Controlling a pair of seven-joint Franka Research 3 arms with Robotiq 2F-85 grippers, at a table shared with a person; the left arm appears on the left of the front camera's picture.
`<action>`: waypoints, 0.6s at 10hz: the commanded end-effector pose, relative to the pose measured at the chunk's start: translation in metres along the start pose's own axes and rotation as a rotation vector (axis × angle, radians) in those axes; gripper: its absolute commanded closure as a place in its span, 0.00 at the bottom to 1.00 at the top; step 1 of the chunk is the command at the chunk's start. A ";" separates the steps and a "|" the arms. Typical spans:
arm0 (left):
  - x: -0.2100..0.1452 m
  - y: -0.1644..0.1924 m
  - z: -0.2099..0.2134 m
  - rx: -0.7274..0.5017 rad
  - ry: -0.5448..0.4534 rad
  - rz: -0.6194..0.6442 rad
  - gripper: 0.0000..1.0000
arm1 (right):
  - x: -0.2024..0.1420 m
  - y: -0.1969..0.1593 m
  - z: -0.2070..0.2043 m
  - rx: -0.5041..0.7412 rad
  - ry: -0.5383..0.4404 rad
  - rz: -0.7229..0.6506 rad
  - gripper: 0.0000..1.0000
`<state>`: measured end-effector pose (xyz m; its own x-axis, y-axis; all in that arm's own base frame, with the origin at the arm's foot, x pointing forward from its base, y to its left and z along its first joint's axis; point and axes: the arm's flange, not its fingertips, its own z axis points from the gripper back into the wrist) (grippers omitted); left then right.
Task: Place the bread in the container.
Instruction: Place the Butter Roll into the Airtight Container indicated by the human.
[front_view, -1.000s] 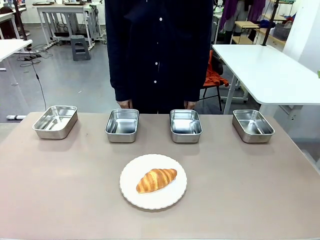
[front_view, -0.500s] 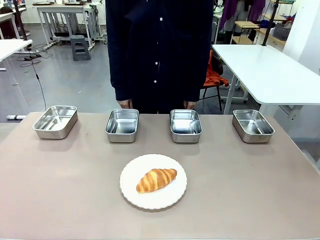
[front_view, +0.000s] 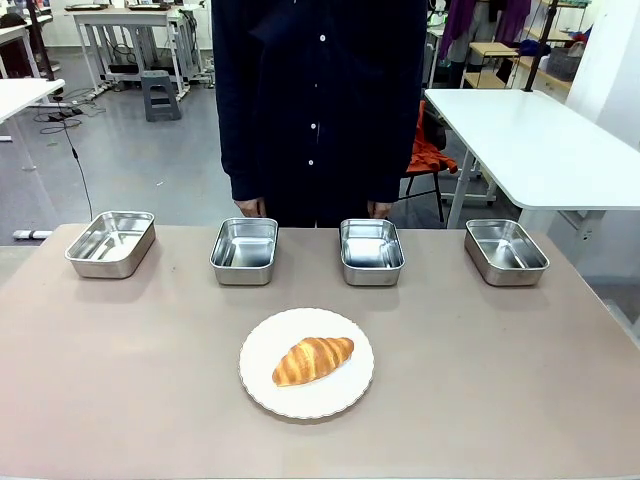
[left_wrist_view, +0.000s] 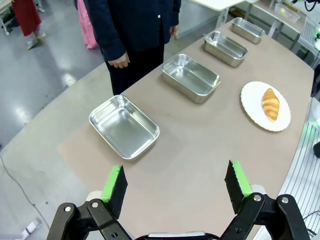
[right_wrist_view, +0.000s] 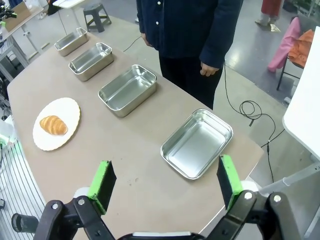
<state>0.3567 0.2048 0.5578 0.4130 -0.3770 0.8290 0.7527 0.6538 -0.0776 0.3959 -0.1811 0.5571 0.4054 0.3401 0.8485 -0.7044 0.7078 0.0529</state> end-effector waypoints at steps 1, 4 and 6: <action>0.000 0.000 0.000 -0.004 -0.005 -0.005 0.00 | 0.002 -0.001 -0.001 0.003 -0.023 0.006 0.00; 0.000 0.000 0.000 -0.004 -0.005 -0.005 0.00 | 0.002 -0.001 -0.001 0.003 -0.023 0.006 0.00; 0.000 0.000 0.000 -0.004 -0.005 -0.005 0.00 | 0.002 -0.001 -0.001 0.003 -0.023 0.006 0.00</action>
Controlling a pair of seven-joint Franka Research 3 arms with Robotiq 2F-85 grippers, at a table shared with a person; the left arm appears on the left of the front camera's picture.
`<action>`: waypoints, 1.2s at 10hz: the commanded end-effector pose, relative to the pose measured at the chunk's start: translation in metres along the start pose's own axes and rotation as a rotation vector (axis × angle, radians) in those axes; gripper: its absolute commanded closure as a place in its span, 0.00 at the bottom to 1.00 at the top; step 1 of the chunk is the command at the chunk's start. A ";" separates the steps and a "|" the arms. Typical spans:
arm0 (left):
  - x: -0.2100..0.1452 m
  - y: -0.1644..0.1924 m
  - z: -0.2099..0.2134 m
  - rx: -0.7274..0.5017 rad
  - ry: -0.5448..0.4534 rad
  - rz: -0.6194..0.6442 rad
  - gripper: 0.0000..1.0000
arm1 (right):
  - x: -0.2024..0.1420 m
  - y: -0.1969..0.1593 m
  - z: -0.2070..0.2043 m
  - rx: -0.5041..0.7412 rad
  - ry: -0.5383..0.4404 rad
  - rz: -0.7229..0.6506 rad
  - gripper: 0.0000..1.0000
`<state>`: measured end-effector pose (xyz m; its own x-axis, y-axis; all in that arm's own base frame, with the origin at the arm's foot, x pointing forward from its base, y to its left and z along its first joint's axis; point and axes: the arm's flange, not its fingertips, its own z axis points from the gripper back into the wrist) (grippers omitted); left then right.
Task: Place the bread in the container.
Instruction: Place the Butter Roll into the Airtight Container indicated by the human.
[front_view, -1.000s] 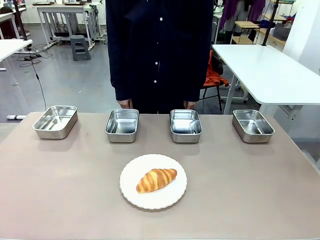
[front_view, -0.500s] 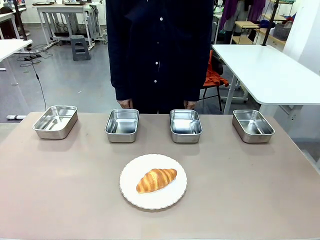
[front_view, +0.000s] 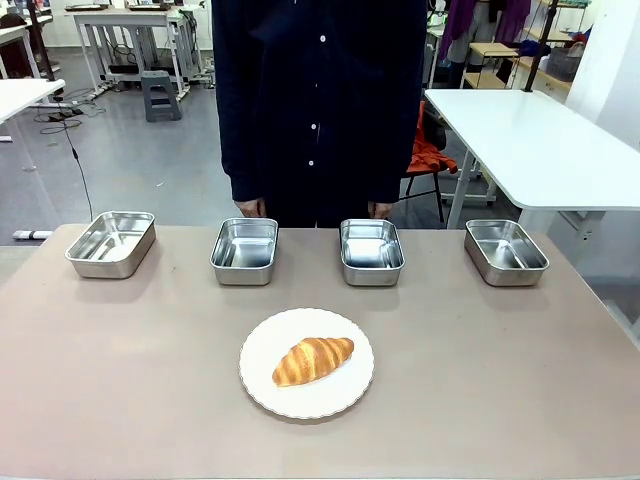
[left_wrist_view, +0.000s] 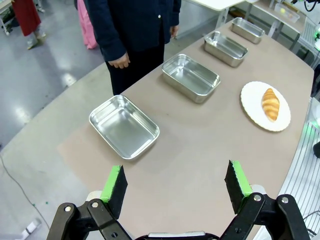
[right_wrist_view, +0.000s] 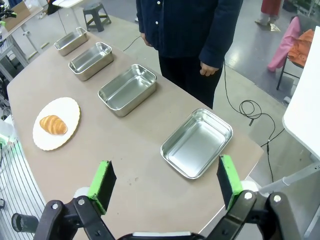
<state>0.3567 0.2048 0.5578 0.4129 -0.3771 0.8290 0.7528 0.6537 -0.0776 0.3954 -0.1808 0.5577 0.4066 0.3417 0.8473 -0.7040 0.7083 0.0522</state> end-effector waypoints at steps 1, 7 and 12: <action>0.000 0.000 0.000 -0.004 -0.005 -0.005 0.00 | 0.001 -0.001 -0.001 0.004 -0.025 0.005 0.00; 0.000 0.000 0.000 -0.004 -0.005 -0.005 0.00 | 0.001 -0.001 -0.001 0.004 -0.025 0.005 0.00; 0.000 0.000 0.000 -0.004 -0.005 -0.005 0.00 | 0.001 -0.001 -0.001 0.004 -0.025 0.005 0.00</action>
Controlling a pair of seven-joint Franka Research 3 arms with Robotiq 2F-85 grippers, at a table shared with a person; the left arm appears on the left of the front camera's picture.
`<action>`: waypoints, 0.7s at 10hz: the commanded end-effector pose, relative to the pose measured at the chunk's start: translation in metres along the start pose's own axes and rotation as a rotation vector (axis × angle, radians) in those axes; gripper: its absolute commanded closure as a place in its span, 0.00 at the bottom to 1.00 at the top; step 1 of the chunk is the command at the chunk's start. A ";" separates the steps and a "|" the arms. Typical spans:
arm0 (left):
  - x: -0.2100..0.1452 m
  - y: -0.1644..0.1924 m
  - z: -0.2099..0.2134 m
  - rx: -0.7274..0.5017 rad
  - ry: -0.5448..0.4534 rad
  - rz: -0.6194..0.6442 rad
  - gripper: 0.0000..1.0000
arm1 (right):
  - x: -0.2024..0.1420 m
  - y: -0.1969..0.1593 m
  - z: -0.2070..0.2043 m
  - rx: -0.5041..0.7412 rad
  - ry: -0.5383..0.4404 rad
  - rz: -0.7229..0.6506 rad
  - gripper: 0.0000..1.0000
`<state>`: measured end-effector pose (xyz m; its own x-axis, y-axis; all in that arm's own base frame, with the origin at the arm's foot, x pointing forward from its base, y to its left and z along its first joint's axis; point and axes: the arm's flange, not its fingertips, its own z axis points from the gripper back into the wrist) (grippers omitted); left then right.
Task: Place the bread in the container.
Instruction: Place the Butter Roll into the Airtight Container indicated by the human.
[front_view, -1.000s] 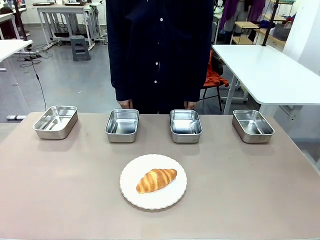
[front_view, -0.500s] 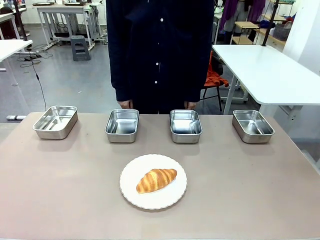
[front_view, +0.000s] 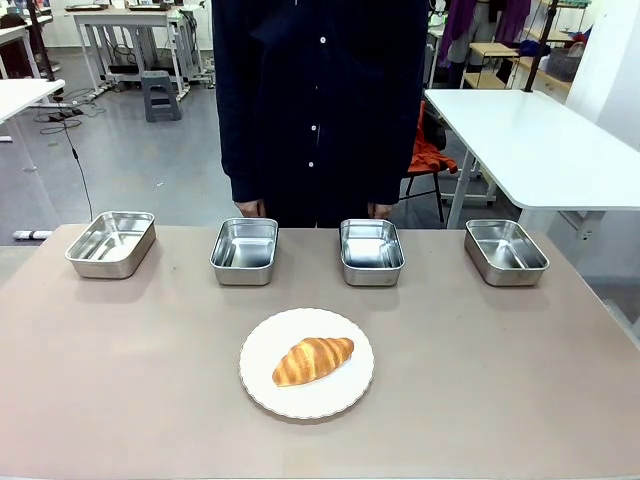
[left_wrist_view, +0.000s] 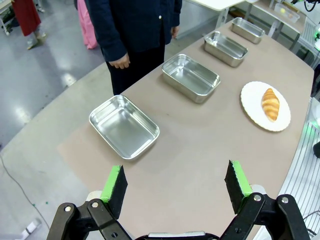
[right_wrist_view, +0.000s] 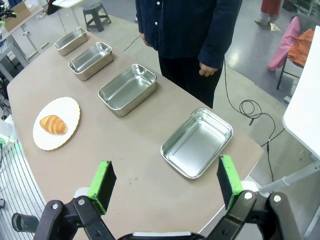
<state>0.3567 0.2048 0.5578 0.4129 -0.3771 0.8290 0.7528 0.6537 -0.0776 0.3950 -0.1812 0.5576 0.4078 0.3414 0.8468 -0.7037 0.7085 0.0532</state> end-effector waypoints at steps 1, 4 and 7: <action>0.000 0.000 0.000 -0.004 -0.005 -0.005 0.00 | 0.002 -0.001 -0.002 0.004 -0.026 0.007 0.00; 0.000 0.000 0.000 -0.004 -0.005 -0.005 0.00 | 0.002 -0.001 -0.002 0.004 -0.026 0.007 0.00; 0.000 0.000 0.000 -0.004 -0.005 -0.005 0.00 | 0.002 -0.001 -0.002 0.004 -0.026 0.007 0.00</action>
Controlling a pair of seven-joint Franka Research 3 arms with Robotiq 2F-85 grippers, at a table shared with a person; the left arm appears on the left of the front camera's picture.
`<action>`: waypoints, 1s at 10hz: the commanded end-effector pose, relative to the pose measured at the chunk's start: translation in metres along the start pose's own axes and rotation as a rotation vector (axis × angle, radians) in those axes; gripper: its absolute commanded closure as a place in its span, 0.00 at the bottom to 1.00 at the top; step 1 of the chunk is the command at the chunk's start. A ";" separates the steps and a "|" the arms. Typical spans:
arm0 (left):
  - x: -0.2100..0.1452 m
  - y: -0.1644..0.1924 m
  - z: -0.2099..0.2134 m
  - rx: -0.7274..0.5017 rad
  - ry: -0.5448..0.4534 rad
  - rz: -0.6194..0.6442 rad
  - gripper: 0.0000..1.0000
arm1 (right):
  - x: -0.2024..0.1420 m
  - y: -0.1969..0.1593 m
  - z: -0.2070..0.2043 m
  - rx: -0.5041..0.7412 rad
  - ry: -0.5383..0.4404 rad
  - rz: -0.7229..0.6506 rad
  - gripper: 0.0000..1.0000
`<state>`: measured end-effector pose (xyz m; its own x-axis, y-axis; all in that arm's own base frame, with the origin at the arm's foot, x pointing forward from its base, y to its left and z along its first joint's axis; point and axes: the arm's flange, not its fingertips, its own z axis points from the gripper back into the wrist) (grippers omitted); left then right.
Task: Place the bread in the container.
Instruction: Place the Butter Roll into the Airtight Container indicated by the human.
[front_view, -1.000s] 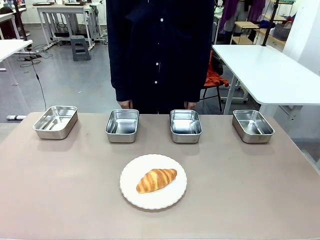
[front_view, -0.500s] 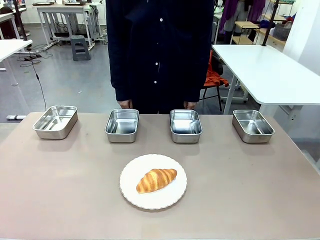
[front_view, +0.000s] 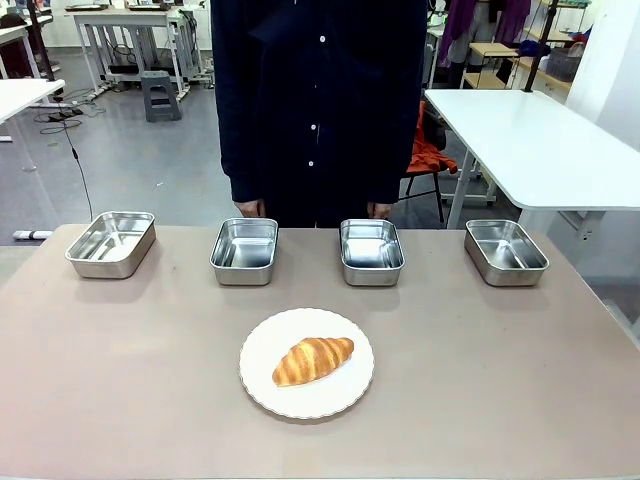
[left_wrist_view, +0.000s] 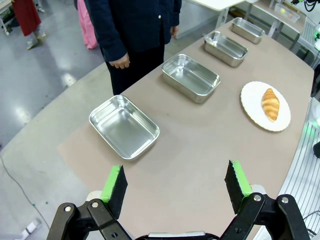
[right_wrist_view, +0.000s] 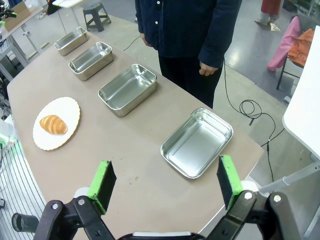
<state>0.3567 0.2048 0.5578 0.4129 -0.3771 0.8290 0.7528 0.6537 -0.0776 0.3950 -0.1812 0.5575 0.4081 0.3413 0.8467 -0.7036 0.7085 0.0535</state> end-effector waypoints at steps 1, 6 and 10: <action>0.000 0.000 0.000 -0.004 -0.005 -0.005 0.00 | 0.002 -0.001 -0.002 0.004 -0.026 0.007 0.00; 0.000 0.000 0.000 -0.004 -0.005 -0.005 0.00 | 0.002 -0.001 -0.002 0.004 -0.026 0.007 0.00; 0.000 0.000 0.000 -0.004 -0.005 -0.005 0.00 | 0.002 -0.001 -0.002 0.004 -0.026 0.007 0.00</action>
<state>0.3567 0.2048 0.5578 0.4129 -0.3771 0.8290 0.7528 0.6537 -0.0776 0.3949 -0.1814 0.5575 0.4084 0.3412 0.8466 -0.7035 0.7087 0.0537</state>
